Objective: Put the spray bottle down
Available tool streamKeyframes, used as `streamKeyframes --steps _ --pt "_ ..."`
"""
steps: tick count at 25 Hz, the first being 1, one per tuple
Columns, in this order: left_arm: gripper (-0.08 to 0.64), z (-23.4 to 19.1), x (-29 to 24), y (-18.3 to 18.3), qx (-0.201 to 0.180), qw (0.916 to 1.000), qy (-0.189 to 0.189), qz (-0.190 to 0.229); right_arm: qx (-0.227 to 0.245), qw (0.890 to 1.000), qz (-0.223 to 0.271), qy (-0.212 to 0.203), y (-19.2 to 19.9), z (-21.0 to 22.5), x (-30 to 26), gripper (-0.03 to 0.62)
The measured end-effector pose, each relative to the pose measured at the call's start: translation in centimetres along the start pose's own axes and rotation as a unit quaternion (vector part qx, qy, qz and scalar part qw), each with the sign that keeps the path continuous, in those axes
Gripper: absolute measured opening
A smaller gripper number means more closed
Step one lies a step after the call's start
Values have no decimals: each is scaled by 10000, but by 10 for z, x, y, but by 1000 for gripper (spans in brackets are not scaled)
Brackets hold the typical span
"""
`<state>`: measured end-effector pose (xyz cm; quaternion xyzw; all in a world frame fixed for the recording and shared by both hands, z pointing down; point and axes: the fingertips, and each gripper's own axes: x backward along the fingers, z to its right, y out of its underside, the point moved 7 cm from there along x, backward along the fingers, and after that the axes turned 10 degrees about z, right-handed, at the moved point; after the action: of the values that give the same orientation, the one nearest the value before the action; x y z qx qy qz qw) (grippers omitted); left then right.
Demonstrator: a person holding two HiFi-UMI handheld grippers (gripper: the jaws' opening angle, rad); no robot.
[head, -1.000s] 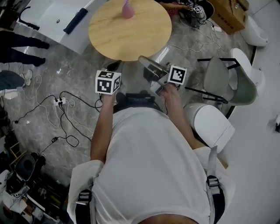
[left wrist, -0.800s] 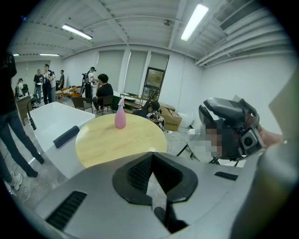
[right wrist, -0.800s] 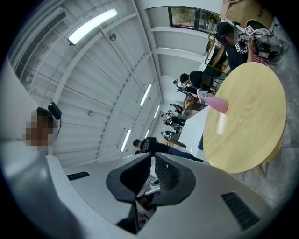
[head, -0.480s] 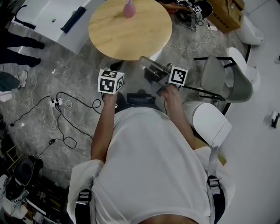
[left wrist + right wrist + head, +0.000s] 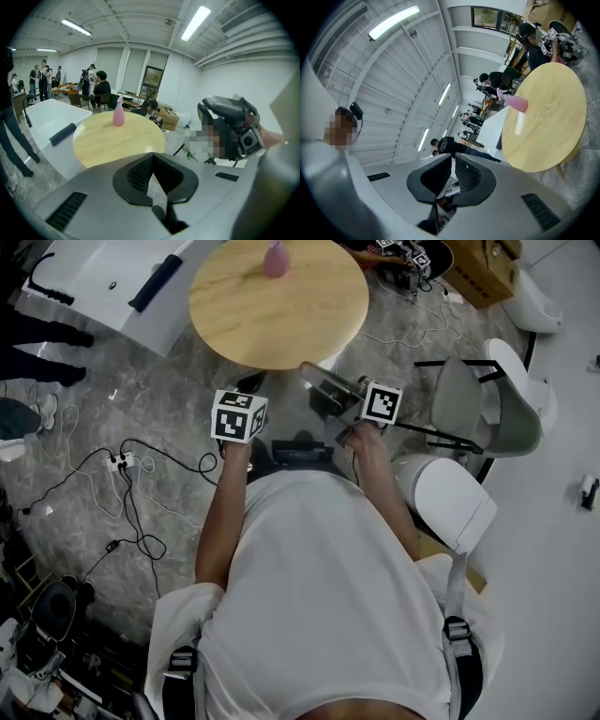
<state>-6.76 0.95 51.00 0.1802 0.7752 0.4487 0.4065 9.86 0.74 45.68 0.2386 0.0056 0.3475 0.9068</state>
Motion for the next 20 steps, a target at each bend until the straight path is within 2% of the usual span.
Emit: streamKeyframes --steps 20 --pt "5 -1 -2 -2 -39 10000 37 -32 5 10000 -47 -34 1 -3 -5 31"
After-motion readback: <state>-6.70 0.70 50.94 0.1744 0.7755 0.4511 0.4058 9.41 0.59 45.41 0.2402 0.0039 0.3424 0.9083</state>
